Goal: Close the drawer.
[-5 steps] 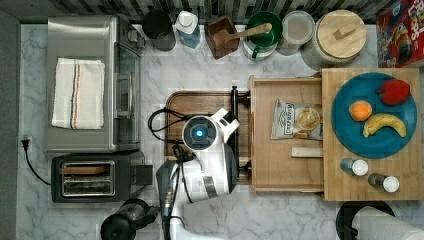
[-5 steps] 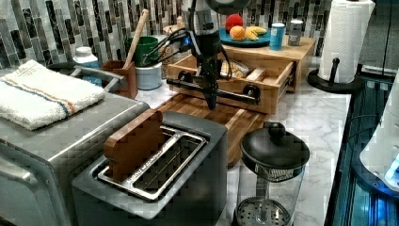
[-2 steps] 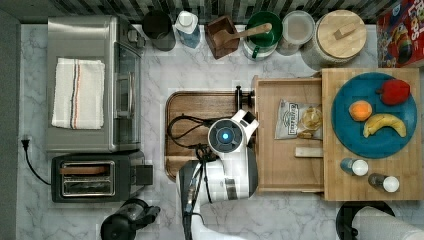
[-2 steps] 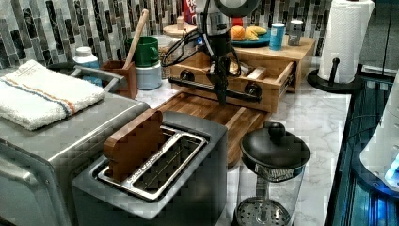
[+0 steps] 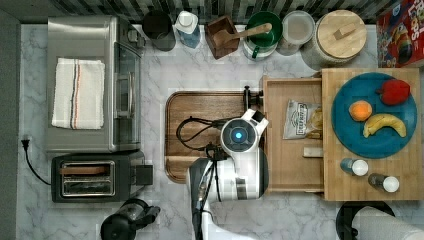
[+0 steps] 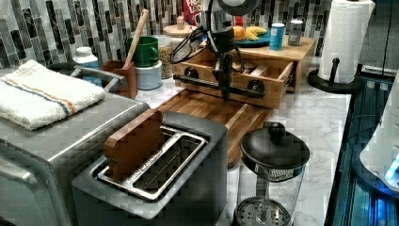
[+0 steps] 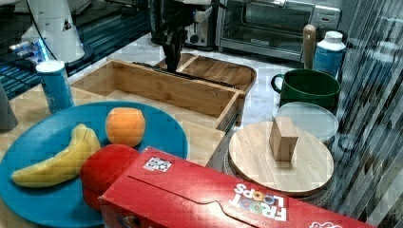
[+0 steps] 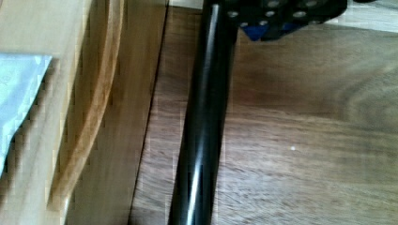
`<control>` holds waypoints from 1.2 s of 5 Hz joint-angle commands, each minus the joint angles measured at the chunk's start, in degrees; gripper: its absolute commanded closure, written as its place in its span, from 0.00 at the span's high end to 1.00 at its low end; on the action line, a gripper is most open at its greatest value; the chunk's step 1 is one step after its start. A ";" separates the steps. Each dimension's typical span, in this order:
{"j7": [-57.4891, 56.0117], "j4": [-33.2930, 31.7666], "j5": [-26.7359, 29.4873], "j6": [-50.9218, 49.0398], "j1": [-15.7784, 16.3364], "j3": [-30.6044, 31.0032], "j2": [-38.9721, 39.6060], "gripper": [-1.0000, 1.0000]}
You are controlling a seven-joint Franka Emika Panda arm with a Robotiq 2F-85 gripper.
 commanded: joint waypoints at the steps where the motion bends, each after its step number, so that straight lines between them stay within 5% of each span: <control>1: -18.74 10.11 7.71 2.95 -8.93 -5.93 0.42 0.00; 5: -36.59 11.72 18.92 17.46 -16.21 -12.26 7.46 0.00; 6: -35.36 15.26 14.68 15.72 -17.16 -13.96 8.86 0.00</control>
